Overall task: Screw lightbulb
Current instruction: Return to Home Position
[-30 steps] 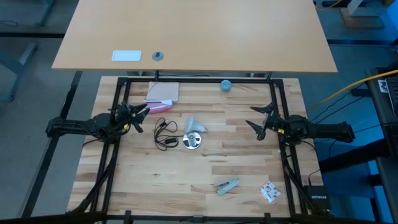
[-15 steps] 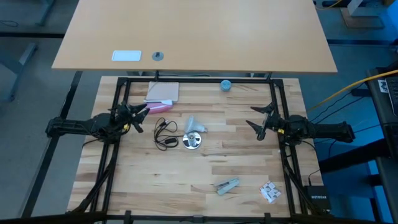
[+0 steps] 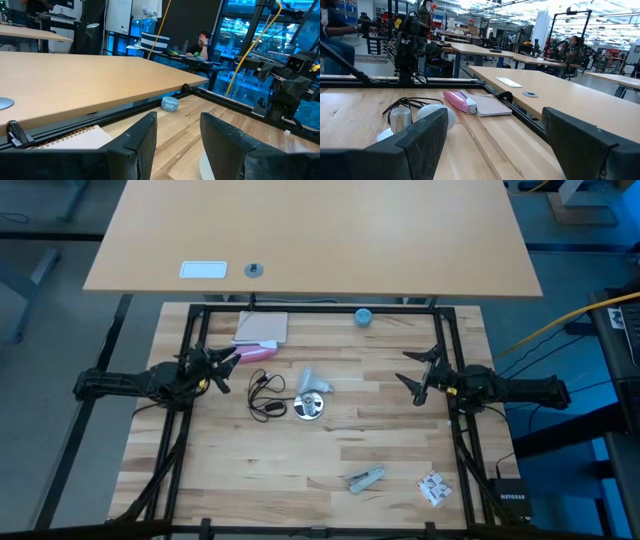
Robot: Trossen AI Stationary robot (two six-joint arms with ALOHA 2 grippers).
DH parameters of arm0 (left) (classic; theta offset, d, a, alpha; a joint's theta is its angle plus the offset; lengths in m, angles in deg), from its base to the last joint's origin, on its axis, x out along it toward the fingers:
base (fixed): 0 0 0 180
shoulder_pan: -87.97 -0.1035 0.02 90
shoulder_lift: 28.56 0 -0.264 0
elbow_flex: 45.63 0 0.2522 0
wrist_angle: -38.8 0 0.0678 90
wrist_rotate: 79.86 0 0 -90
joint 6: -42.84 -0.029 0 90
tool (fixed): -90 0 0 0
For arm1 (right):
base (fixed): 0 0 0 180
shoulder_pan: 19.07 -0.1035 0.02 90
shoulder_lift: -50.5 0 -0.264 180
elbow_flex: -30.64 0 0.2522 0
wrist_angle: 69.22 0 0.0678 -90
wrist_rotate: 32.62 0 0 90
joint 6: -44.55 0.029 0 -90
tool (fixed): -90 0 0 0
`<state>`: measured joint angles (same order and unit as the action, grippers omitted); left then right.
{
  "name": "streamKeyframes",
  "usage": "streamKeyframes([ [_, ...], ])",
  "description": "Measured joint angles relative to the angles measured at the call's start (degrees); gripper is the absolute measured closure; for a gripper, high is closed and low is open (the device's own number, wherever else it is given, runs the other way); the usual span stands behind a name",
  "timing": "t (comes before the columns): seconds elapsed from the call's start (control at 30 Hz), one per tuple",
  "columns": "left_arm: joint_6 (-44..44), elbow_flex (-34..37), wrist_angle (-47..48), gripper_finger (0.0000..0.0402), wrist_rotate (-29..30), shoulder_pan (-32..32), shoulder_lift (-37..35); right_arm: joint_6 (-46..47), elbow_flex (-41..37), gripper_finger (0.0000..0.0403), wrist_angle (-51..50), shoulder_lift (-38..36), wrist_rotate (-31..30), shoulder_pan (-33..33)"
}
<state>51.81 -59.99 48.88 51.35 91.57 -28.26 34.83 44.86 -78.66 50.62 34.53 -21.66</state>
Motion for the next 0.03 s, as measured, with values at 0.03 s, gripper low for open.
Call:
streamKeyframes([
  [0.03, 0.0, 0.0, 0.0, 0.0259, 0.0, 0.0, 0.0, 0.0, 0.0, 0.0077, 0.0, 0.0, 0.0, 0.0],
])
